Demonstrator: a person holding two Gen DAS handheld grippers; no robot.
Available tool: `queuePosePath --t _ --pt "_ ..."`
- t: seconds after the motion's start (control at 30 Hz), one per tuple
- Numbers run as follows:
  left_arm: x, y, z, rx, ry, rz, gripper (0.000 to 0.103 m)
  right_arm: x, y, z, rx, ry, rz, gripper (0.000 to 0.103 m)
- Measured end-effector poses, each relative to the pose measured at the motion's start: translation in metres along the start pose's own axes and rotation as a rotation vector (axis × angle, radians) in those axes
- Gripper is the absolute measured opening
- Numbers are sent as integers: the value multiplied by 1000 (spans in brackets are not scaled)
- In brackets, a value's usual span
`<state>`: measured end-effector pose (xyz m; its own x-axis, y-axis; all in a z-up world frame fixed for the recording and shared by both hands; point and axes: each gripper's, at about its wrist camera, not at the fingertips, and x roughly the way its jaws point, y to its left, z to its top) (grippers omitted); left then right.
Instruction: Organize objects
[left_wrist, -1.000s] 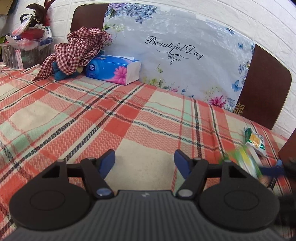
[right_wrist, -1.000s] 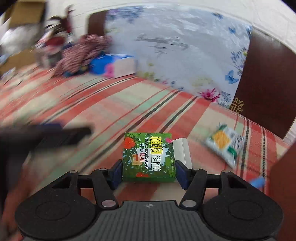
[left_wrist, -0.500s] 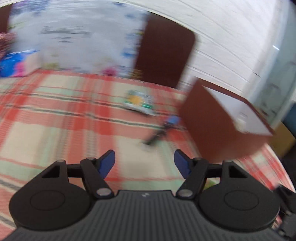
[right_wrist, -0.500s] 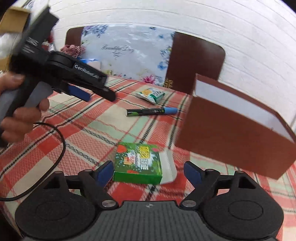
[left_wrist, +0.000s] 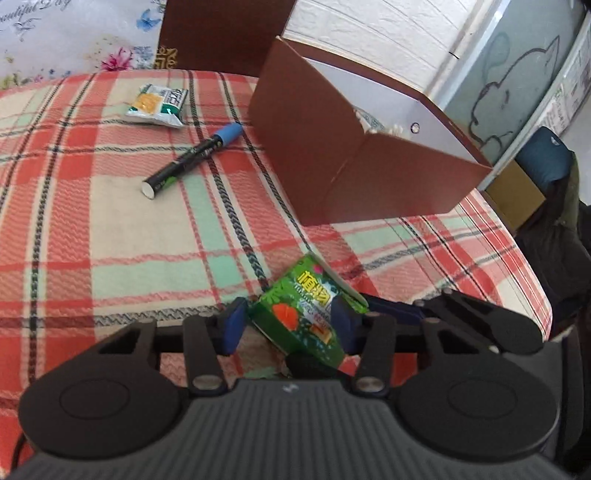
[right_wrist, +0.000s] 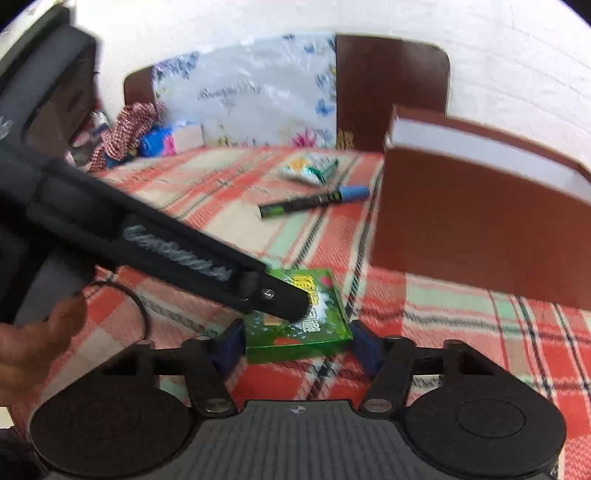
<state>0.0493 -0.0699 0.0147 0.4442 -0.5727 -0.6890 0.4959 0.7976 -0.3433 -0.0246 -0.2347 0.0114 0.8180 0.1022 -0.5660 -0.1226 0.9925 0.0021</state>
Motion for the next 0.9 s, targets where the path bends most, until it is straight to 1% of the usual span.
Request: queuePosePath --t 0.07,0.2,0.27,0.33,0.43,0.53,0.67,0.7,0.73,0.77,0.8,0.83,0.87,0.9 --pt "-14 -8 10 5 -30 -9 48 -10 4 1 -43 -61 -28 61" --pt "-46 -34 41 88 -152 -40 48 -41 -2 20 -66 -251 -85 60" --pt "-51 -51 61 132 -208 -58 48 -50 -13 33 -62 -328 -132 60" --pt "-46 -66 82 174 -239 -65 48 -50 -28 46 -57 -375 -179 60" --pt "-22 -90 110 231 -250 -66 49 -40 -56 60 -36 -392 -245 60" --pt "8 -114 134 263 -232 -72 50 -27 -86 66 -21 -384 -311 60" --pt "50 -147 154 328 -221 -72 52 -10 -127 69 15 -367 -386 60" --pt "60 -154 157 343 -220 -58 57 -6 -136 68 18 -365 -412 61" --pt "73 -160 159 358 -216 -23 60 1 -144 67 13 -361 -447 65" --pt "84 -164 159 370 -210 21 60 11 -151 66 2 -341 -488 78" --pt "94 -166 159 378 -197 59 60 19 -157 65 -1 -310 -510 79" --pt "100 -164 157 373 -183 88 60 18 -162 63 27 -316 -509 77" --pt "101 -160 155 359 -176 92 61 13 -165 62 57 -326 -499 77" --pt "97 -156 152 349 -186 72 62 9 -164 59 71 -337 -483 76"
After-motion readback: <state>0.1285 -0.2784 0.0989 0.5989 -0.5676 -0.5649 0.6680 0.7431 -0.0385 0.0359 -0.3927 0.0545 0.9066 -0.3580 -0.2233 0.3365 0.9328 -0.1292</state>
